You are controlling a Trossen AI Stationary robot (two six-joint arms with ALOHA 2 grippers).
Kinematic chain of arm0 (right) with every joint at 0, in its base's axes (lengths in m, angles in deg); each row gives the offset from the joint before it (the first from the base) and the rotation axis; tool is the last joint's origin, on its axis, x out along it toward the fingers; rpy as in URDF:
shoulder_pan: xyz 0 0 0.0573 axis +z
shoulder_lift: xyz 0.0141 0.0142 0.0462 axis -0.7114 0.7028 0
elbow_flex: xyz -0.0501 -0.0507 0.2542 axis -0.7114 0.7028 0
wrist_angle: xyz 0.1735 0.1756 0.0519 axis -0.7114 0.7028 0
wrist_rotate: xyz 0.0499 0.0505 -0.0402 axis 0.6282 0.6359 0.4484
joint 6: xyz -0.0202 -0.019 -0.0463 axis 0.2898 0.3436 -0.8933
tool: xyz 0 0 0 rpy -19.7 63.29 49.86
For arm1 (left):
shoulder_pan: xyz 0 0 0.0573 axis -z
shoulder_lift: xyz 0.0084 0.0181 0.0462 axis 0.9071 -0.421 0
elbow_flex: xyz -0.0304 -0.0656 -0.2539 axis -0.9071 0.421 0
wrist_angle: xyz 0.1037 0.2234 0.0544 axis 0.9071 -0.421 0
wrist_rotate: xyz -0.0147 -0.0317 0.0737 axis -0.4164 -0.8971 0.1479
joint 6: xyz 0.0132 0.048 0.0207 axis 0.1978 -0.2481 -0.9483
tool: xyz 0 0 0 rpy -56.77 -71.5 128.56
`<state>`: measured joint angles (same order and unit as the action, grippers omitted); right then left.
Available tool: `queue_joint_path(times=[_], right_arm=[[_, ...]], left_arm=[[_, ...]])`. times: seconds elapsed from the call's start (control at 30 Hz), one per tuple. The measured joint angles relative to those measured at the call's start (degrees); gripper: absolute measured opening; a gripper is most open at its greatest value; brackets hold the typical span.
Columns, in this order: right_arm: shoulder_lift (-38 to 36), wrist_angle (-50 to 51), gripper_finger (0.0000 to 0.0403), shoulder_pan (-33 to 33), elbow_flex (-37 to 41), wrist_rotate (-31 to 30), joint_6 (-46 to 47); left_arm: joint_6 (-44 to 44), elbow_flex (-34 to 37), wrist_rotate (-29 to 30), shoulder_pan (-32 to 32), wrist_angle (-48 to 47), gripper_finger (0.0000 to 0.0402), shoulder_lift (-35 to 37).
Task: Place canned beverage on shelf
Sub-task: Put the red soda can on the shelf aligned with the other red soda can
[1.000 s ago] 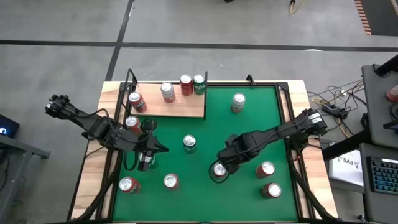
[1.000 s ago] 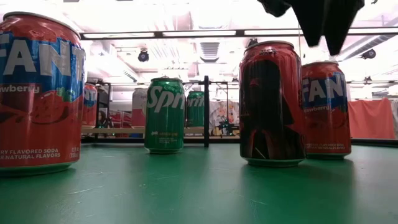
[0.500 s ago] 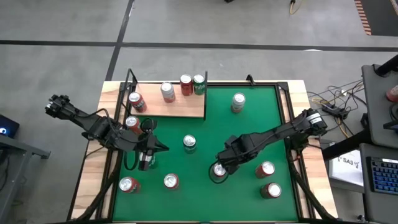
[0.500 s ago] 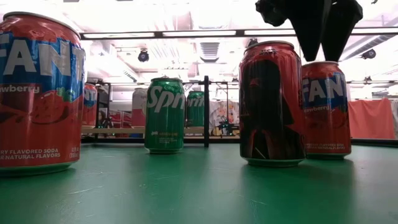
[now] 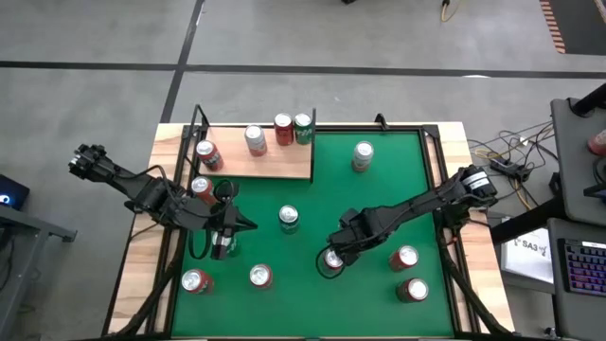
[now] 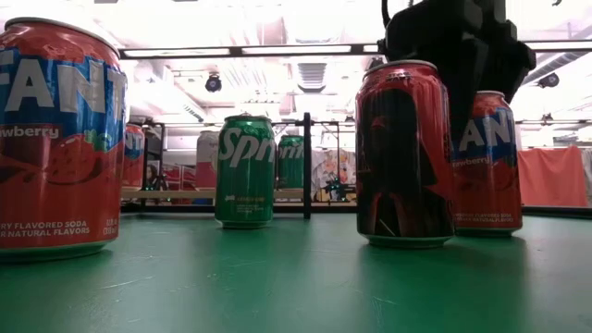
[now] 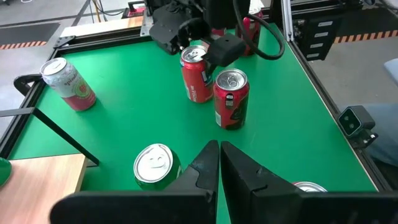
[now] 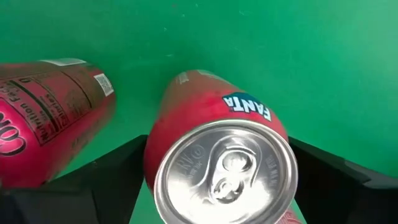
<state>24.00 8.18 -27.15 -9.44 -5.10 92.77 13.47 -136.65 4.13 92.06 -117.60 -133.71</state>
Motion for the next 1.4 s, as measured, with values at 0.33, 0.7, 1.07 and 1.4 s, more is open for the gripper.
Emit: queue_joint_path(times=[0.33,0.7,1.07,1.4], right_arm=[[-0.22,1.38,0.0295,-0.35,-0.64,-2.96,-0.01],[-4.59,13.83,0.0295,-2.20,-13.06,-20.45,-3.61],[-6.95,-12.76,0.0295,-3.50,-19.48,-32.73,-32.55],[-3.30,-37.43,0.0295,-12.21,-18.96,-25.92,-54.03]], left_arm=[[-0.02,0.00,0.00,0.00,0.04,0.0000,0.00],[-4.18,0.00,10.48,-0.08,0.56,0.0000,0.00],[-12.02,-0.02,21.06,-2.58,4.15,0.0029,-0.03],[-21.48,-0.02,24.89,-8.54,9.36,0.0191,-2.46]])
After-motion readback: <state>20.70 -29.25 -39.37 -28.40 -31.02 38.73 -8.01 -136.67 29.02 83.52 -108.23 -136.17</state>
